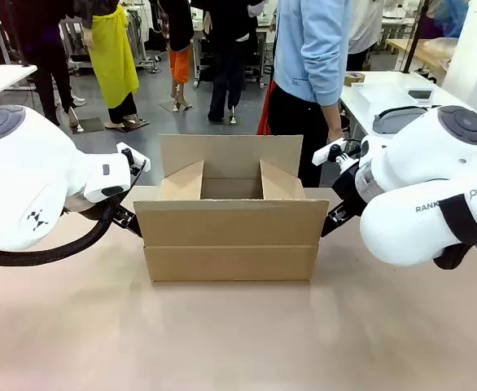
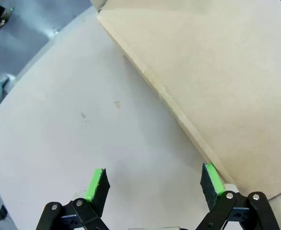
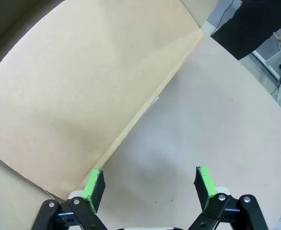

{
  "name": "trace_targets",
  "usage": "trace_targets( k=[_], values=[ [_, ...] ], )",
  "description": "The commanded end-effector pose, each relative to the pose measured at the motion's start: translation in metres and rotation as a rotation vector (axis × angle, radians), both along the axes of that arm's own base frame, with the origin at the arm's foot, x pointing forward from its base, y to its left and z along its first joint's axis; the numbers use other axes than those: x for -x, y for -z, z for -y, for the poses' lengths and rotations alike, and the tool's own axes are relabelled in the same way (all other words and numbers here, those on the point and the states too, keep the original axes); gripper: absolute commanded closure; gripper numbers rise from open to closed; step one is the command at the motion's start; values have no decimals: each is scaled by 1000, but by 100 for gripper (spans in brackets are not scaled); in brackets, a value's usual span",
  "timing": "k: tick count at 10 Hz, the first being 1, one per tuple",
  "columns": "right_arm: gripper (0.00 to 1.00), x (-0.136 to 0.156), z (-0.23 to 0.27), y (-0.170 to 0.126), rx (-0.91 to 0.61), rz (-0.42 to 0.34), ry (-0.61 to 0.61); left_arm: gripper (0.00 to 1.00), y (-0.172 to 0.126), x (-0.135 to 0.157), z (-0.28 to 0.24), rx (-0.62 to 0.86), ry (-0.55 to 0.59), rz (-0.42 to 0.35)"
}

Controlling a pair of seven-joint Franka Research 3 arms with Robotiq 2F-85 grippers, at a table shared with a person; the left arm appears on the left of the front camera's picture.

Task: Pack the gift set into the box.
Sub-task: Place both hands on the side flaps of the Package Box and spread them outward.

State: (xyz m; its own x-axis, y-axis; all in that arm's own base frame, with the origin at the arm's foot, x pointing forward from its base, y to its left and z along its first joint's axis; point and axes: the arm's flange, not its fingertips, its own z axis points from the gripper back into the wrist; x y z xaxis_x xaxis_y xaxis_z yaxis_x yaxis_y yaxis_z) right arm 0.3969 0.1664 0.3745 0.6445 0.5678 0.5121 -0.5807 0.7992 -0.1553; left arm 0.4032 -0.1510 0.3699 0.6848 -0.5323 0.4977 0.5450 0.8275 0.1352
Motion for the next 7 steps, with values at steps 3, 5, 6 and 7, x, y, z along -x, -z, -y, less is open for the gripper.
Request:
trace_targets(
  k=[3,5,6,7],
  values=[
    [0,0,0,0,0,0,0,0,0,0,0,0,1,1],
    [0,0,0,0,0,0,0,0,0,0,0,0,1,1],
    [0,0,0,0,0,0,0,0,0,0,0,0,1,1],
    [0,0,0,0,0,0,0,0,0,0,0,0,1,1]
  ],
)
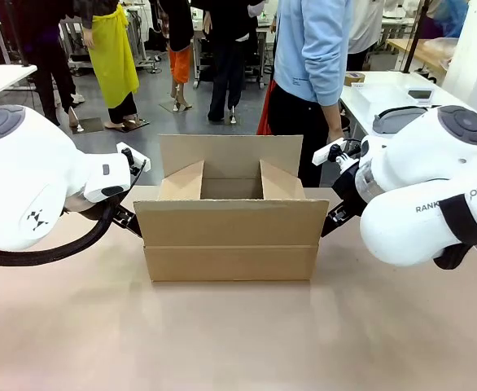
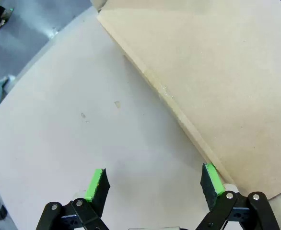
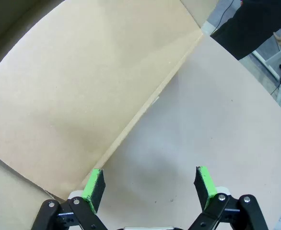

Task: Pack the gift set into the box.
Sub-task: Place both hands on the side flaps of the Package Box and spread them outward.

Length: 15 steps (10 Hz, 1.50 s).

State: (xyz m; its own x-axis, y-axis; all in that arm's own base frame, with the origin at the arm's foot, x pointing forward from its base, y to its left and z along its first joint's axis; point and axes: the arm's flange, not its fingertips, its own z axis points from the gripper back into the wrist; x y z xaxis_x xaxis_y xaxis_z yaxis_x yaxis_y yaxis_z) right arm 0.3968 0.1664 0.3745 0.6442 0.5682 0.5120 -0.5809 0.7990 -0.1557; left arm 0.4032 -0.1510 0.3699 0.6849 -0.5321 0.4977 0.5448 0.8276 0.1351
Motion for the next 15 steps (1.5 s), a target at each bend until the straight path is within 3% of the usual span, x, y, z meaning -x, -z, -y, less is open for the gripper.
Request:
trace_targets(
  k=[1,7,9,11,12,14,15],
  values=[
    [0,0,0,0,0,0,0,0,0,0,0,0,1,1],
    [0,-1,4,-4,33,-18,37,0,0,0,0,0,0,0],
    [0,3,36,-15,51,-86,154,0,-14,20,-34,-53,-26,-111],
    [0,17,95,-39,-100,-159,174,0,-54,51,-96,67,-100,-73],
    [0,28,122,-56,-202,-160,173,0,-78,69,-122,167,-135,-21],
    [0,58,191,-105,-543,-210,201,0,-127,104,-185,409,-369,-84],
    [0,78,226,-127,-712,-218,229,0,-143,123,-220,576,-339,-82]
  ],
)
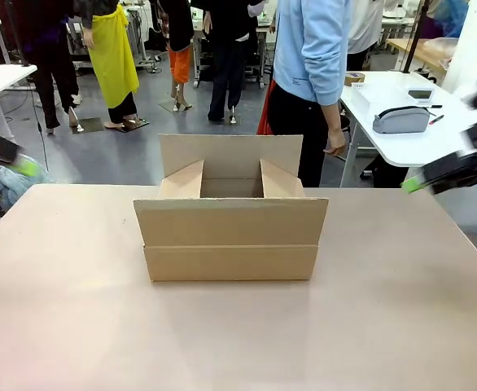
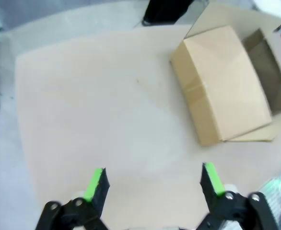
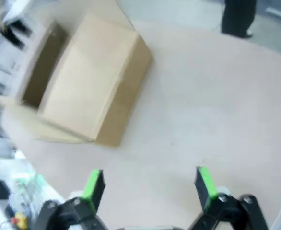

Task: Pack the gift set into the box.
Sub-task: Place both hands on the side flaps of the Package Box and spread them outward.

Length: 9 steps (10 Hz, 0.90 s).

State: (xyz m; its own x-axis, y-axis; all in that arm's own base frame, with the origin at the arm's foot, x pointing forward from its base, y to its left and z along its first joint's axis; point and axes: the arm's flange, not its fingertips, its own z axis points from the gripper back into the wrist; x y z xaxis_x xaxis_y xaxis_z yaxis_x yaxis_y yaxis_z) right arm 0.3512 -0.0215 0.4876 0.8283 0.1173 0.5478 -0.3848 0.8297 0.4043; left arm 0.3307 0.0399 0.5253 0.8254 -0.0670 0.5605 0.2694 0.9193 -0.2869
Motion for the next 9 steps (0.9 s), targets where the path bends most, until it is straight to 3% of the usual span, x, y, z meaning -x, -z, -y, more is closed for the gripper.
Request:
trace_targets(
  k=[1,3,5,7,8,9],
  values=[
    [0,53,76,-32,-336,25,95,0,5,71,-66,310,-32,45],
    [0,90,143,-41,-585,126,134,0,15,113,-137,690,37,228],
    [0,101,178,-20,-723,123,214,0,43,130,-167,924,-50,303],
    [0,98,199,16,-791,48,329,0,71,125,-167,990,-124,284],
    [0,118,197,-19,-744,105,272,0,27,138,-211,929,-132,312],
    [0,118,197,-19,-744,105,272,0,27,138,-211,929,-132,312]
  ],
)
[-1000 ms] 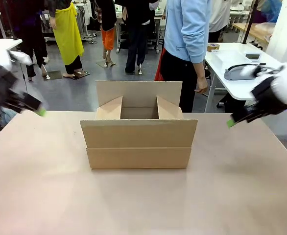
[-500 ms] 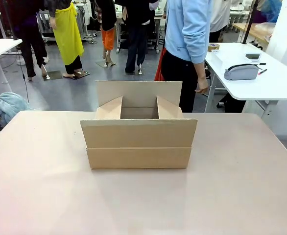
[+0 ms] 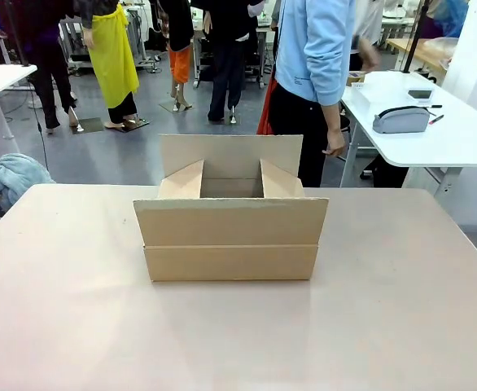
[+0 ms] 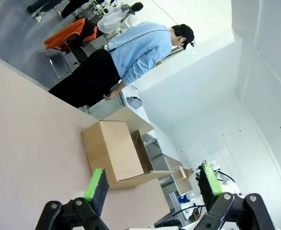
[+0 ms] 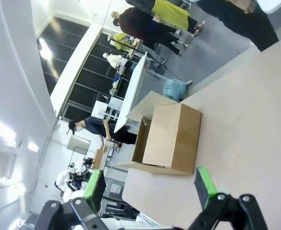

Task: Pack the gift set into the box.
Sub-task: Place both hands on the side flaps of the Package Box and spread them outward.

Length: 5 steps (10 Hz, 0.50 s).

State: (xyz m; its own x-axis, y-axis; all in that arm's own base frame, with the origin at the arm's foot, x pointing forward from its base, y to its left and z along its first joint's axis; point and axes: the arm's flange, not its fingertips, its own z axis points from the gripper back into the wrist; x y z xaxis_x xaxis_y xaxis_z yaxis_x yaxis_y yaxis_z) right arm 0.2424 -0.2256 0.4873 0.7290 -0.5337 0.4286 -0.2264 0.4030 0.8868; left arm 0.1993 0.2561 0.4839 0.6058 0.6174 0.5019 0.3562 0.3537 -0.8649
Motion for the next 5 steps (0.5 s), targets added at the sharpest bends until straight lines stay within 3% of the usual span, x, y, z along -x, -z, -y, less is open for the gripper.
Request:
trace_targets(
  k=[1,4,5],
  values=[
    [0,9,-7,-20,32,48,-15,0,-14,6,5,-46,3,12],
    [0,6,-8,-18,22,16,-19,0,-13,3,5,-34,7,-8],
    [0,1,-18,-21,125,-28,17,0,-22,-2,15,-85,12,-24]
  ],
)
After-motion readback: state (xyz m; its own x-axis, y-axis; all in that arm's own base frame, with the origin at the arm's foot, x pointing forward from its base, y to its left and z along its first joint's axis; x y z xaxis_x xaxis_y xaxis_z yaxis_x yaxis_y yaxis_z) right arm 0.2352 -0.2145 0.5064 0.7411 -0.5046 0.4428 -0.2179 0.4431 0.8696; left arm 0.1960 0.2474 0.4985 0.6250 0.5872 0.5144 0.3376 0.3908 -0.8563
